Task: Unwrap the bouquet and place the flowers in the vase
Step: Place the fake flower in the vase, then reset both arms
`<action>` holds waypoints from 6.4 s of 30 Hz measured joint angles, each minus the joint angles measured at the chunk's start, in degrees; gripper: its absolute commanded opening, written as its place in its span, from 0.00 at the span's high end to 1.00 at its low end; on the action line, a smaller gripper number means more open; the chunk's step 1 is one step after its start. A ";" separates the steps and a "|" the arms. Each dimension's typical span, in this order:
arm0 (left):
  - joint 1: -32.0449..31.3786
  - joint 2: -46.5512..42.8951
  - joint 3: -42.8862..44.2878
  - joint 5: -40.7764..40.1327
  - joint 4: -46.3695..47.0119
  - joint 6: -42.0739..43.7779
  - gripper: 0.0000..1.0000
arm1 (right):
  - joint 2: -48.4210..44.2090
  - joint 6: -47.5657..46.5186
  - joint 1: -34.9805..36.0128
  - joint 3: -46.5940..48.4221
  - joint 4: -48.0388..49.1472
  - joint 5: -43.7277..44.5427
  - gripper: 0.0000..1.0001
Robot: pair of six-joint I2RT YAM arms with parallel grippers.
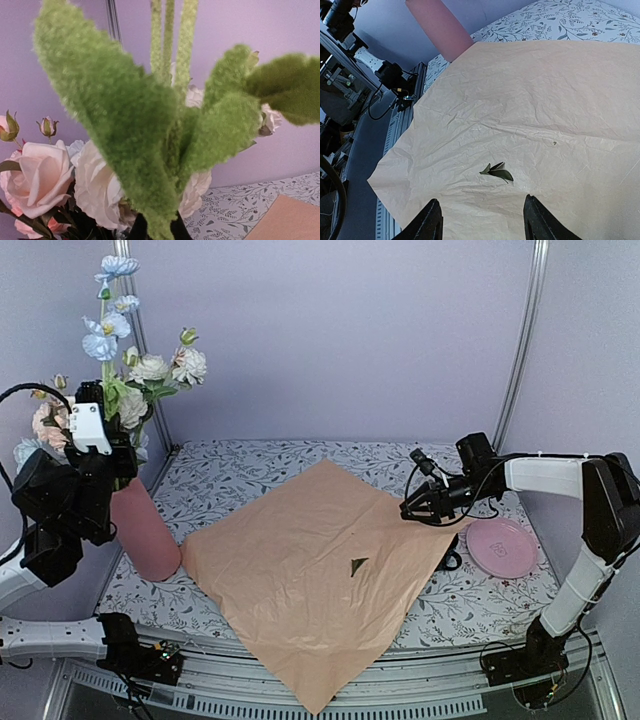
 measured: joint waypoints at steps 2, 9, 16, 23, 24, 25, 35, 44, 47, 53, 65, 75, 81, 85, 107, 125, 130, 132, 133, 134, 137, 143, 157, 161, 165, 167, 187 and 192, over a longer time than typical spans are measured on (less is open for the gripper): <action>0.00 0.04 1.01 -0.68 -2.82 -1.99 0.73 | 0.00 -0.07 0.00 0.00 -0.20 -0.11 0.43; -0.13 2.71 9.73 -1.70 -17.42 -9.20 0.51 | 0.00 -0.37 0.00 0.13 -1.03 -0.42 0.43; -0.15 7.39 19.82 1.20 -27.34 -12.57 0.45 | 0.13 -0.50 0.00 0.70 -1.27 -0.55 0.43; -0.26 11.74 25.59 2.47 -28.44 -10.10 0.58 | 0.63 -0.68 0.00 0.79 -1.88 -0.76 0.43; -0.31 12.02 25.81 2.54 -27.98 -9.11 0.62 | 0.63 -0.70 0.00 0.79 -1.92 -0.76 0.43; -0.39 12.13 25.86 2.64 -27.67 -8.15 0.67 | 0.63 -0.76 0.00 0.79 -1.97 -0.76 0.43; -0.87 7.06 19.80 0.42 -21.75 -1.14 0.99 | 0.66 -1.31 0.00 0.85 -2.27 -0.90 0.43; -0.85 0.61 10.49 -0.94 -21.05 -4.48 1.00 | 1.07 -1.33 0.00 0.90 -2.32 -1.44 0.43; -0.50 0.00 8.85 -0.66 -21.86 -6.71 1.00 | 1.07 -1.33 -0.02 0.94 -2.34 -1.51 0.43; 1.31 -0.68 8.22 1.03 -26.58 -13.53 1.00 | 1.07 -1.31 0.00 1.05 -2.34 -1.60 0.43; 10.19 0.37 6.38 7.02 -33.66 -24.24 1.00 | 1.07 -1.33 0.00 1.22 -2.45 -1.81 0.43; 12.85 0.59 5.57 9.79 -37.51 -28.61 1.00 | 1.79 -1.38 -0.02 1.44 -2.69 -2.51 0.43; 13.16 2.91 8.13 11.78 -40.92 -31.63 0.79 | 2.36 -1.38 -0.02 1.57 -2.84 -2.78 0.43; 13.22 5.53 10.05 13.60 -43.74 -33.27 0.66 | 2.84 -1.40 0.00 1.64 -3.13 -2.80 0.43; 13.16 16.28 29.88 16.57 -56.57 -33.73 0.01 | 4.98 -1.70 -0.02 2.62 -4.20 -2.97 0.43; 8.09 34.75 65.11 14.62 -58.40 -20.04 0.01 | 5.66 -1.70 0.00 3.23 -4.72 -2.95 0.42; 5.27 40.22 72.00 12.26 -56.57 -15.06 0.01 | 5.68 -1.68 0.00 3.56 -4.76 -2.89 0.43; 5.01 40.46 70.86 10.40 -56.13 -14.01 0.03 | 5.66 -1.68 0.00 3.58 -4.79 -2.84 0.42; 4.98 40.22 69.83 9.57 -55.95 -13.77 0.04 | 5.66 -1.68 0.00 3.56 -4.81 -2.78 0.42; 4.96 39.39 67.47 8.55 -55.19 -13.60 0.05 | 5.68 -1.68 0.00 3.56 -4.81 -2.71 0.42; 4.94 35.91 59.71 5.86 -55.17 -13.88 0.14 | 5.66 -1.68 0.00 3.58 -4.81 -2.67 0.42; 4.94 28.26 51.41 4.31 -60.28 -21.64 0.22 | 5.66 -1.68 0.00 3.56 -4.81 -2.73 0.43; 7.41 22.43 40.61 7.85 -76.91 -41.09 0.10 | 3.06 1.57 1.49 8.76 -6.47 -2.97 0.39; 7.78 22.47 41.18 9.88 -81.37 -44.48 0.01 | 0.83 2.27 7.54 17.16 -6.88 -2.71 0.38; 7.91 24.96 47.89 12.00 -88.52 -46.58 0.01 | 0.72 2.69 13.44 23.52 -7.02 -2.93 0.38; 8.00 26.36 52.17 13.79 -90.95 -46.84 0.01 | 0.72 2.82 15.15 24.44 -7.13 -3.06 0.38; 6.54 40.24 89.29 27.02 -91.58 -41.16 0.00 | 1.44 3.61 15.28 21.49 -8.26 -3.06 0.38; 5.86 42.88 92.24 28.17 -85.88 -36.98 0.01 | 1.38 3.48 15.26 21.42 -8.26 -1.73 0.38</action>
